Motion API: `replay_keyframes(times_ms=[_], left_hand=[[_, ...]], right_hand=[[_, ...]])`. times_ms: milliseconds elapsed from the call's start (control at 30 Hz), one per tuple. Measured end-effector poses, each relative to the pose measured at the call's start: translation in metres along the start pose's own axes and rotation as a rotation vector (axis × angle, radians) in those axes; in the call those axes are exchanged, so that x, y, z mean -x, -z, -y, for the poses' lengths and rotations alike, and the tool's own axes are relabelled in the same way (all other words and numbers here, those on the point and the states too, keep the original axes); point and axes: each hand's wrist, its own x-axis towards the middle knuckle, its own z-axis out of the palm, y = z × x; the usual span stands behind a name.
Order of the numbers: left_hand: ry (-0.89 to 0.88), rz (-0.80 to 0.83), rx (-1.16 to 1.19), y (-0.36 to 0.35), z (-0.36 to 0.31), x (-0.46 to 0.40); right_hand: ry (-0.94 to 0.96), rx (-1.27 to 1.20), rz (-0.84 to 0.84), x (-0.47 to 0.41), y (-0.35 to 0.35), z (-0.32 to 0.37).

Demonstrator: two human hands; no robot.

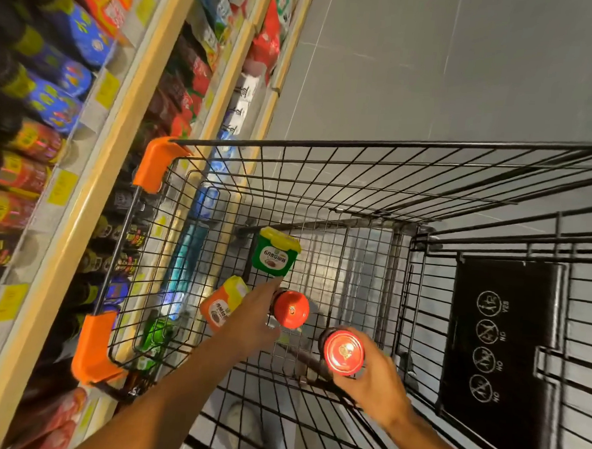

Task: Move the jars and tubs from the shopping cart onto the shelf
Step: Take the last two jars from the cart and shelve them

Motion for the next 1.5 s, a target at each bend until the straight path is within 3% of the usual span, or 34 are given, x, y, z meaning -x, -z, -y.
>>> replay_keyframes(times_ms=[333,633,833,1200,1500], left_hand=[[-0.077,-0.124,0.017,-0.035,0.031,-0.032],[-0.122,-0.245,0.167,-0.03,0.014,-0.015],[-0.02,-0.377,0.363,0.02,-0.046,0.075],[-0.165,-0.898,0.408,0.173,-0.161,0.297],[-0.164,-1.287,0.546,0.189,-0.174,0.43]], right_hand=[[0.008,-0.018,-0.033,-0.01,0.024,-0.007],[0.058,0.004,-0.05,0.002,0.043,0.024],[0.125,0.038,-0.071,0.041,0.088,0.101],[0.51,0.074,-0.19,0.131,0.155,0.319],[0.816,0.119,-0.055,0.177,0.132,0.42]])
